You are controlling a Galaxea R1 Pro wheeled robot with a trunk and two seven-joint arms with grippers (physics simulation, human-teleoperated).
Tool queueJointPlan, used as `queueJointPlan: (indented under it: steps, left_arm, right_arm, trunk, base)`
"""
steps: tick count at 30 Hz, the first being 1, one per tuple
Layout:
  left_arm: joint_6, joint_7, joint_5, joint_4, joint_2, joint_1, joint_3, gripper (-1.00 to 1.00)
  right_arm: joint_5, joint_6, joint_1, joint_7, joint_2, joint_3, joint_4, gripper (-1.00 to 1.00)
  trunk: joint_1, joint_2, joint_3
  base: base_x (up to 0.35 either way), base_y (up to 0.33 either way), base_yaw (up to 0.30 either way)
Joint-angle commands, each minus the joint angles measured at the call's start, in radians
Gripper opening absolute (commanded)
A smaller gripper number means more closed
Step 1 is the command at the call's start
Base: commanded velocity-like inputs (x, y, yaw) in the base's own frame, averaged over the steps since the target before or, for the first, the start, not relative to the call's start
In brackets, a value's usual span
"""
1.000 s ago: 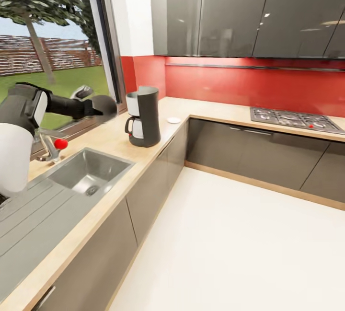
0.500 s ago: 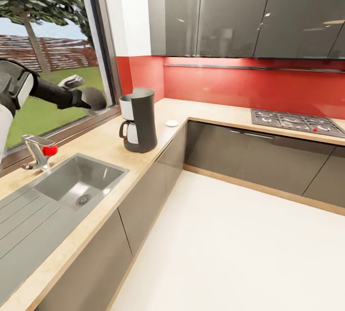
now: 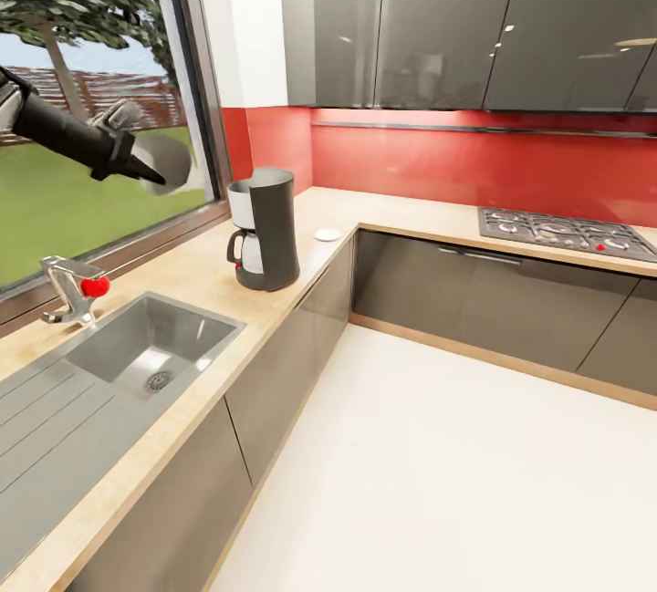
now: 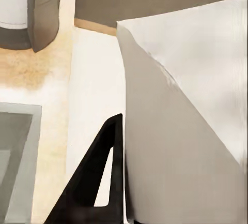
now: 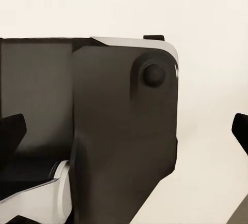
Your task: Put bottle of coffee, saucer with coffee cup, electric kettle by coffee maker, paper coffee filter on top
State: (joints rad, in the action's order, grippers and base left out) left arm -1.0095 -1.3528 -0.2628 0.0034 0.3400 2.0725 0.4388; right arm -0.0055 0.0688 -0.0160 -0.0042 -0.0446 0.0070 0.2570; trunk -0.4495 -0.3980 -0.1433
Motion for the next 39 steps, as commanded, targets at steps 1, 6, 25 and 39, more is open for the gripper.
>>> queueJointPlan:
  steps: [1,6,25,39]
  left_arm:
    - [0.000,-0.064,-0.029,-0.002,0.000,0.000,0.032,-1.00]
    - [0.012,-0.218,-0.081,-0.022,0.001,-0.003,0.209,-1.00]
    - [0.042,-0.218,-0.106,-0.075,-0.002,-0.002,0.479,-1.00]
    - [0.018,-0.212,-0.067,-0.114,-0.019,-0.034,0.477,-1.00]
  right_arm:
    - [-0.001,0.003,-0.001,0.000,0.000,0.001,-0.001,1.00]
    - [-0.001,0.003,-0.001,0.000,-0.001,0.001,-0.001,1.00]
    - [-0.001,0.005,-0.001,-0.002,0.000,-0.002,0.000,1.00]
    - [-0.003,0.005,-0.001,-0.005,-0.004,-0.001,0.002,1.00]
  trunk:
    - [-0.001,-0.002,-0.002]
    - [-0.001,-0.002,-0.002]
    - [-0.001,-0.002,-0.002]
    - [-0.001,-0.002,-0.002]
  base:
    - [0.000,0.000,0.000]
    - [0.000,0.000,0.000]
    - [0.194,0.000,0.000]
    - [0.174,-0.013,0.000]
